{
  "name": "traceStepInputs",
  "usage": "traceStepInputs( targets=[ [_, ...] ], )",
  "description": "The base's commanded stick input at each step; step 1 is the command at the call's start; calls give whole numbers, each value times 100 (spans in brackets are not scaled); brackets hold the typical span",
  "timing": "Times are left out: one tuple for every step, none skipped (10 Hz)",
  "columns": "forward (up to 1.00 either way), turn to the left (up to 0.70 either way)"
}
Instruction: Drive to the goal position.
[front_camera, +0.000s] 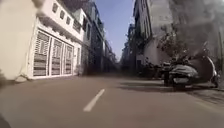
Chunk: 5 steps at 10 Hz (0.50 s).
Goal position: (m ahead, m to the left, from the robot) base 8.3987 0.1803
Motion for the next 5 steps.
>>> traceStepInputs(
  targets=[
    [70,0],
    [70,0],
    [70,0],
    [70,0],
    [70,0]
  ],
)
